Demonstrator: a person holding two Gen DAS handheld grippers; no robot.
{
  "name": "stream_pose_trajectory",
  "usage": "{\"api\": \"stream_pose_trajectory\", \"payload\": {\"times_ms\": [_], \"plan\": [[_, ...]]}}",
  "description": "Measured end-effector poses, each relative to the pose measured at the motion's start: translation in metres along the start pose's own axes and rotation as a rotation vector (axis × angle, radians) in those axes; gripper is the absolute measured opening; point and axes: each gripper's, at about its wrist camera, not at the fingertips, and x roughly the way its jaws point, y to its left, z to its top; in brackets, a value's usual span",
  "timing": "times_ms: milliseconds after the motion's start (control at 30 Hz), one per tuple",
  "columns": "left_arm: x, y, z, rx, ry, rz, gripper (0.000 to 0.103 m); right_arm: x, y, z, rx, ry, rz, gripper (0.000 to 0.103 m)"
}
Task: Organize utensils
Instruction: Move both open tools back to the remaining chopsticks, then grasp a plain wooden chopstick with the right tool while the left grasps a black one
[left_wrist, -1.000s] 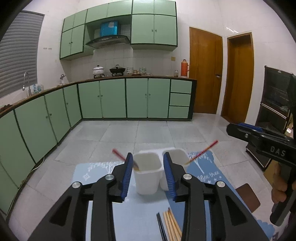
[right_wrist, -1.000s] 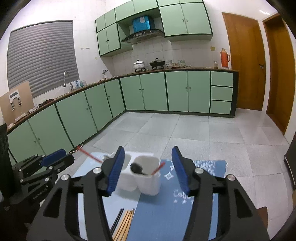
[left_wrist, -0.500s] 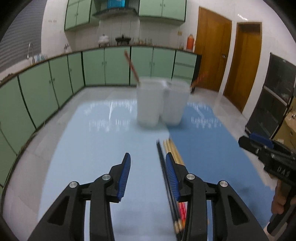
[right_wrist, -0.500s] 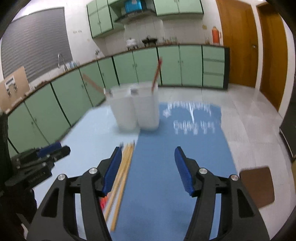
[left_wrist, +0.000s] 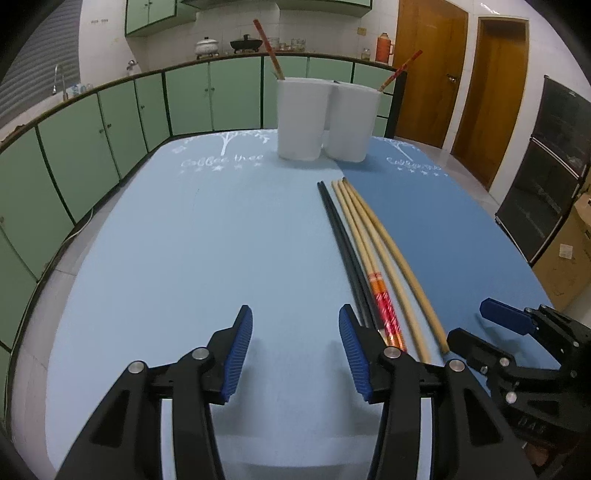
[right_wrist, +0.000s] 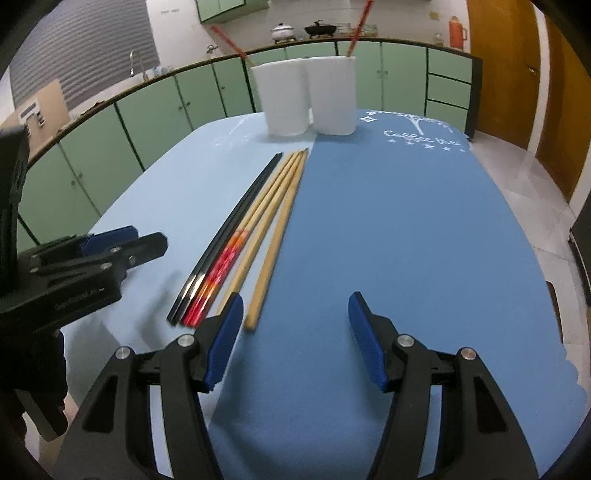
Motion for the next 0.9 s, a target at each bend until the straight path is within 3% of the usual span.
{"api": "stream_pose_trajectory", "payload": {"times_ms": [467, 567, 900], "plan": [[-0.006, 0.003, -0.019, 0.001, 0.004, 0.01, 0.051, 0.008, 0.014, -0.004, -0.029, -0.027, -0.037, 0.031], [-0.009, 0.002, -0.022, 0.004, 0.006, -0.001, 0.051, 0.01, 0.015, -0.004, -0.043, -0.03, -0.029, 0.009], [-0.014, -0.012, -0.027, 0.027, 0.012, -0.042, 0.052, 0.004, -0.003, -0.005, 0.014, -0.026, -0.055, 0.006]]}}
